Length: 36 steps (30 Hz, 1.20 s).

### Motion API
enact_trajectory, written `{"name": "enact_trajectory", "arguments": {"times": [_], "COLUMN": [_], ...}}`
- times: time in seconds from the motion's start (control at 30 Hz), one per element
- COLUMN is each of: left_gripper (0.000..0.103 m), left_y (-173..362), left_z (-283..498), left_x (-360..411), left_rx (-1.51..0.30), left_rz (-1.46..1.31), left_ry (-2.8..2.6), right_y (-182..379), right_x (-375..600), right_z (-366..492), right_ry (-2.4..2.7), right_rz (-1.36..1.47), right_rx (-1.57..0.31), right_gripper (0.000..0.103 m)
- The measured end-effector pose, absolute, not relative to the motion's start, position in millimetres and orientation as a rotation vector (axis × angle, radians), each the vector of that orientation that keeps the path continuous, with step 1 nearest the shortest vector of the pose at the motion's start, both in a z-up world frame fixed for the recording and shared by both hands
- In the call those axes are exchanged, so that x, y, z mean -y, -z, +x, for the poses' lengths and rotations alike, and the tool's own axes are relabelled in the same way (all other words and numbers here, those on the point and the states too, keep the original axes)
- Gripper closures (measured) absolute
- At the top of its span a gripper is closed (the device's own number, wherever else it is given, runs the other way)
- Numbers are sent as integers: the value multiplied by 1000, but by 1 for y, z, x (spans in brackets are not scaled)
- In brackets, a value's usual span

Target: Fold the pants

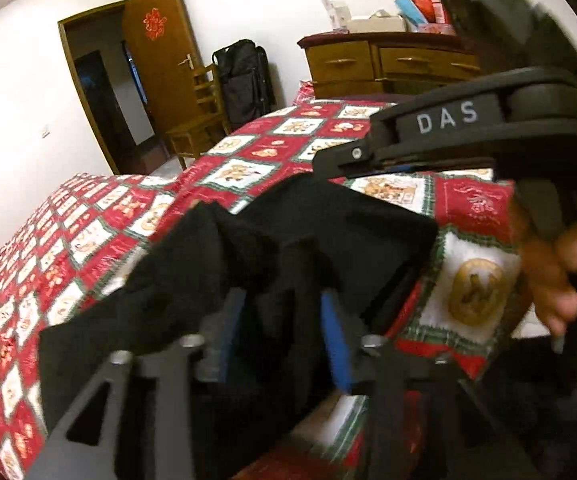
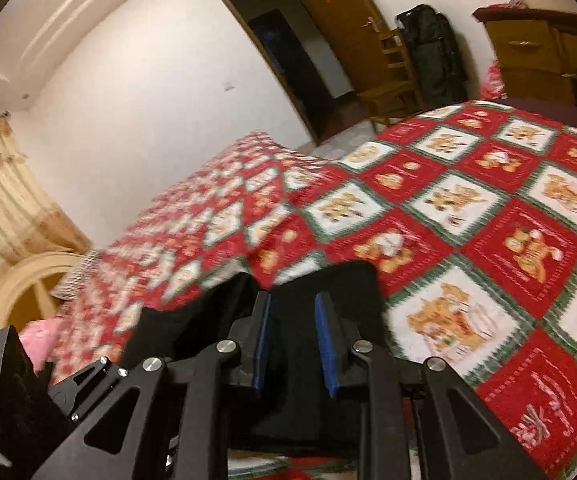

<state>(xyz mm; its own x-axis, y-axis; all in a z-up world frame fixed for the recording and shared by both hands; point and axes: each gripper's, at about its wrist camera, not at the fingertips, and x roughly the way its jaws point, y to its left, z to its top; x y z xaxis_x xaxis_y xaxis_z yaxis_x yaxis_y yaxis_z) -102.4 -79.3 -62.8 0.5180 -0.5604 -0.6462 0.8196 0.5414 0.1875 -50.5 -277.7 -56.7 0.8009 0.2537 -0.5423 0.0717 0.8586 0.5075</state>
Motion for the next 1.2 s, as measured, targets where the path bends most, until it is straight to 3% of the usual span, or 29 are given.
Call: {"name": "enact_trajectory", "arguments": {"times": [0.07,0.13,0.17,0.33,0.6,0.8,0.83,0.87,1.03,1.2], "left_gripper": [21,4,2,1,2,2,2,1,2,2], "left_y": [47,27,19,-5,34,57,58,60,63,57], "left_z": [-101,-99,-96,-64,-13,0,2,5,8,7], "left_x": [60,33,20,-47,-88,-111,-114,-117,-118,-119], "left_rx": [-560,-535,-528,-543,-782,-881,-890,-896,-904,-874], "left_rz": [475,402,359,137,-64,-177,-190,-199,-188,-169], "left_ry": [887,867,856,693,411,292,278,271,249,232], "right_y": [53,54,55,57,87,88,88,90,93,53], "right_x": [278,275,271,242,214,178,175,173,174,179], "right_z": [-47,-40,-37,-34,-20,-18,-18,-19,-20,-35], "right_ry": [-147,-178,-177,-198,-149,-56,-54,-67,-135,-178], "right_rz": [590,624,617,500,403,152,130,111,103,46], "right_rx": [-628,-639,-652,-701,-808,-809,-806,-810,-837,-709], "right_gripper": [51,50,50,51,50,47,62,83,87,87]}}
